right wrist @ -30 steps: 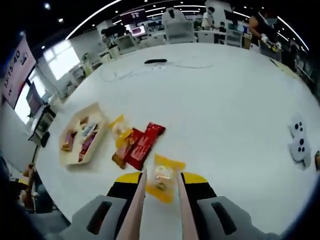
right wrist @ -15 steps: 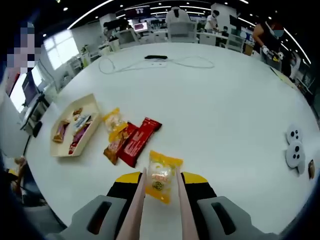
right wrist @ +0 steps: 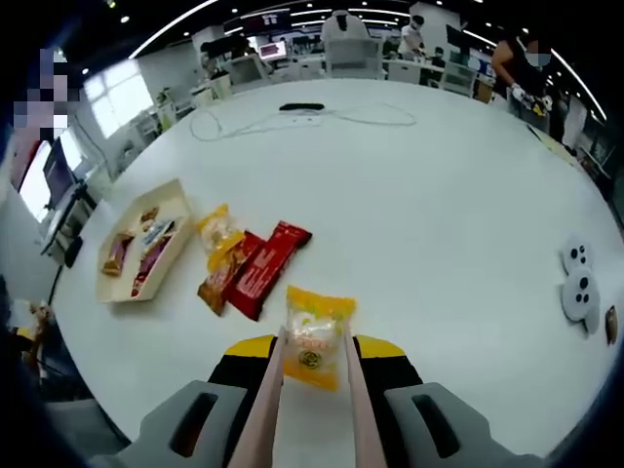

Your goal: Place the target food into the container with the food tongs after gripping and lifting it, then release it inside without dropping or visibly crushing the food.

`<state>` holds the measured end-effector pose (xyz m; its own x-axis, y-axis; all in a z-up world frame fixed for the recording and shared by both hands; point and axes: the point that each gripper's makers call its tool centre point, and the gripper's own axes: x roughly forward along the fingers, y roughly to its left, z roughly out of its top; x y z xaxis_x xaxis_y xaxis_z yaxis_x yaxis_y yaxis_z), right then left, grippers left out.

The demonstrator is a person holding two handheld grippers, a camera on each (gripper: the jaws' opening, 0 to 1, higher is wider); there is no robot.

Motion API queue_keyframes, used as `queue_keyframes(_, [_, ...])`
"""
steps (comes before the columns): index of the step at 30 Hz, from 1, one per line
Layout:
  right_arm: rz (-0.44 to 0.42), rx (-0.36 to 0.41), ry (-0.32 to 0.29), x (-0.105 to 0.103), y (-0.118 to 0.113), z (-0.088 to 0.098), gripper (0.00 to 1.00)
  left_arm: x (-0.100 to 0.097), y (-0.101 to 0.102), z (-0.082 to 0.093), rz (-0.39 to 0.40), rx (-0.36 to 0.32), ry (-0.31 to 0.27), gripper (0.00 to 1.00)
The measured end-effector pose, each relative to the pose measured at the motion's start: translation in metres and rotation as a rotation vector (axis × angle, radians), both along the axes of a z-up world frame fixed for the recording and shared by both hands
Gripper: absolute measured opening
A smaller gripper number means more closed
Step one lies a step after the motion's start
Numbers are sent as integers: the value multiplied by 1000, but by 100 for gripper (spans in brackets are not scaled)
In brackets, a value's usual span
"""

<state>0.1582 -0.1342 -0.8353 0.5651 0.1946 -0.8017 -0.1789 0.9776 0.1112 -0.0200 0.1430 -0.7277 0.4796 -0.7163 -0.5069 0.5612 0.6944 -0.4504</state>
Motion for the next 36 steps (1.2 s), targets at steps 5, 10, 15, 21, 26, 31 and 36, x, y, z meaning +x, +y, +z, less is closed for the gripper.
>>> queue_keyframes(5, [-7,8,8,0,0,-3,29,1,1,0,2,0,-1,59])
queue_keyframes(10, [-5,11,12,0,1,-3,29,2,2,1,2,1,-6,59])
queue_keyframes(15, [-6,12,15,0,2,-5,29,2,1,2,2,0,-9,59])
queue_keyframes(21, [-1,12,18,0,2,-6,29,0,1,1,6,-2,-6,58])
queue_keyframes(26, [16,9,21,0,4,-7,28,-1,1,0,4,-2,-4,58])
queue_keyframes(31, [29,11,22,0,5,-7,27,0,2,0,6,-2,-5,58])
queue_keyframes(36, [36,17,18,-2,6,-5,26,-1,2,0,9,-3,-6,58])
